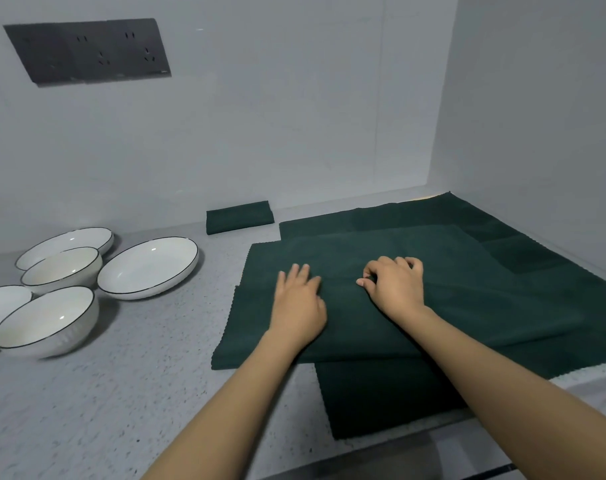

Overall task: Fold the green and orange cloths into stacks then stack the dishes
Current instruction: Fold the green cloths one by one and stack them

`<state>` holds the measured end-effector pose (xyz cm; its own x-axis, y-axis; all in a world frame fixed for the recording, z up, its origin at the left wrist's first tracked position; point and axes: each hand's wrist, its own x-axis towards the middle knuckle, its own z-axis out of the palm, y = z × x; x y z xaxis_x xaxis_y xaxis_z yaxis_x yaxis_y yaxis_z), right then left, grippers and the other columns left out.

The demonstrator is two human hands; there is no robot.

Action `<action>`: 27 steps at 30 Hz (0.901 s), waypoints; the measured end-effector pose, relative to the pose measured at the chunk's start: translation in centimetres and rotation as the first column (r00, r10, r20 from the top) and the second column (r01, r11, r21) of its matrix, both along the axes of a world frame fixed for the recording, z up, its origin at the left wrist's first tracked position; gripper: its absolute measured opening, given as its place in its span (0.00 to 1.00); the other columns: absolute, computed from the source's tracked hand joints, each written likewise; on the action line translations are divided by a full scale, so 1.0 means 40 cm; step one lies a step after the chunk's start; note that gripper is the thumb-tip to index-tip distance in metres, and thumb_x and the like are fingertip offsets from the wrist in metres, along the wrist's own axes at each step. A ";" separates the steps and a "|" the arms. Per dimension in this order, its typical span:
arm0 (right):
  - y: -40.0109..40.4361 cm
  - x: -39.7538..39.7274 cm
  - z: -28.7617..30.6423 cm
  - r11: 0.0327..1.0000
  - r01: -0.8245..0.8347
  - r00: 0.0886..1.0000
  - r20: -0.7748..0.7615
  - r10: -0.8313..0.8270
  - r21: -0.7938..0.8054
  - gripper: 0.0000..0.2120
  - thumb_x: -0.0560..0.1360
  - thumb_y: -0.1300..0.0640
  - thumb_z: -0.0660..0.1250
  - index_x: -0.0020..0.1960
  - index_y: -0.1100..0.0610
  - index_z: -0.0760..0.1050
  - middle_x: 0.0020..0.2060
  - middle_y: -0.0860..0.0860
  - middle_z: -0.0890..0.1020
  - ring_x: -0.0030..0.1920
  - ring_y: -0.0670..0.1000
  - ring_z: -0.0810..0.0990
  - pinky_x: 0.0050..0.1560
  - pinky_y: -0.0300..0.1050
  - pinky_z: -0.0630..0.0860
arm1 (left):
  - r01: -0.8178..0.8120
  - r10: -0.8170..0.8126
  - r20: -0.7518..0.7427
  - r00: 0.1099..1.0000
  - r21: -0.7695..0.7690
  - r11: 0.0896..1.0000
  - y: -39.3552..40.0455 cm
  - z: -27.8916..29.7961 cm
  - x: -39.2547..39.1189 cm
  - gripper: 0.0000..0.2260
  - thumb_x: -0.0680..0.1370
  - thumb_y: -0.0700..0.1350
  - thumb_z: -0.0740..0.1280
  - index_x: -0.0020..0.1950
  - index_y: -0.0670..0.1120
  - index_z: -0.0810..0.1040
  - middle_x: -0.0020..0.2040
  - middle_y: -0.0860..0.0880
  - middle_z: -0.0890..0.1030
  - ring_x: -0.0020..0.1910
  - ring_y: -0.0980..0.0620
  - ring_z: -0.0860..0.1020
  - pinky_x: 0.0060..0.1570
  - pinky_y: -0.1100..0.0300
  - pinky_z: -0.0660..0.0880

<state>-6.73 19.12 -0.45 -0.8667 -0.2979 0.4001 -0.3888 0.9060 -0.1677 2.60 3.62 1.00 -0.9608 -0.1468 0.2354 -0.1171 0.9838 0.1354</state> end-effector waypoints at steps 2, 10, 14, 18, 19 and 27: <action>-0.001 0.005 -0.005 1.000 0.001 1.000 -0.014 -0.001 -0.004 0.12 0.77 0.43 0.61 0.49 0.48 0.77 0.48 0.45 0.78 0.54 0.51 0.74 0.63 0.47 0.54 | 0.039 -0.054 0.111 0.992 0.128 0.991 0.037 -0.009 0.000 0.22 0.82 0.47 0.52 0.76 0.46 0.59 0.78 0.43 0.53 0.77 0.46 0.48 0.74 0.50 0.40; -0.002 0.006 -0.007 0.999 -0.042 0.999 0.005 0.043 -0.015 0.12 0.78 0.44 0.59 0.53 0.49 0.76 0.52 0.46 0.77 0.57 0.51 0.72 0.64 0.48 0.54 | -0.021 0.003 0.327 0.945 0.050 0.999 0.051 -0.038 0.006 0.27 0.81 0.61 0.43 0.78 0.55 0.43 0.79 0.46 0.41 0.77 0.48 0.38 0.74 0.46 0.36; 0.033 0.003 0.002 0.993 -0.100 0.992 -0.072 0.104 0.057 0.11 0.78 0.46 0.60 0.50 0.53 0.73 0.47 0.48 0.78 0.54 0.52 0.74 0.67 0.49 0.53 | -0.047 0.054 0.386 0.921 -0.027 0.999 0.072 -0.010 -0.018 0.28 0.81 0.56 0.45 0.79 0.47 0.43 0.78 0.40 0.41 0.76 0.44 0.36 0.71 0.44 0.31; 0.083 -0.002 0.009 0.982 -0.167 0.980 -0.095 0.176 0.090 0.08 0.77 0.48 0.62 0.46 0.52 0.69 0.43 0.47 0.79 0.51 0.52 0.74 0.65 0.46 0.50 | -0.089 0.084 0.278 0.957 0.006 0.996 0.151 -0.020 -0.031 0.30 0.81 0.52 0.47 0.77 0.34 0.46 0.77 0.36 0.43 0.77 0.42 0.40 0.74 0.48 0.35; 0.096 -0.005 0.009 0.985 -0.161 0.982 -0.084 0.167 0.069 0.09 0.77 0.47 0.61 0.45 0.52 0.67 0.43 0.47 0.79 0.51 0.51 0.73 0.64 0.46 0.51 | -0.105 0.091 0.265 0.960 0.040 0.994 0.162 -0.030 -0.031 0.31 0.81 0.54 0.46 0.77 0.34 0.44 0.77 0.36 0.43 0.77 0.42 0.40 0.74 0.48 0.37; 0.128 -0.021 0.008 0.911 -0.324 0.939 0.033 0.343 -0.254 0.13 0.75 0.53 0.67 0.41 0.54 0.64 0.31 0.45 0.70 0.36 0.48 0.67 0.57 0.44 0.64 | -0.114 0.105 0.247 0.963 0.023 0.993 0.162 -0.049 -0.030 0.35 0.79 0.64 0.44 0.78 0.42 0.43 0.78 0.40 0.44 0.77 0.44 0.41 0.75 0.49 0.39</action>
<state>-7.59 24.24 -0.14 -0.7643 -0.4773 0.4336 -0.6385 0.6541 -0.4056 1.40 10.11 -0.96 -0.9660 -0.2583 -0.0128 -0.2579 0.9581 0.1246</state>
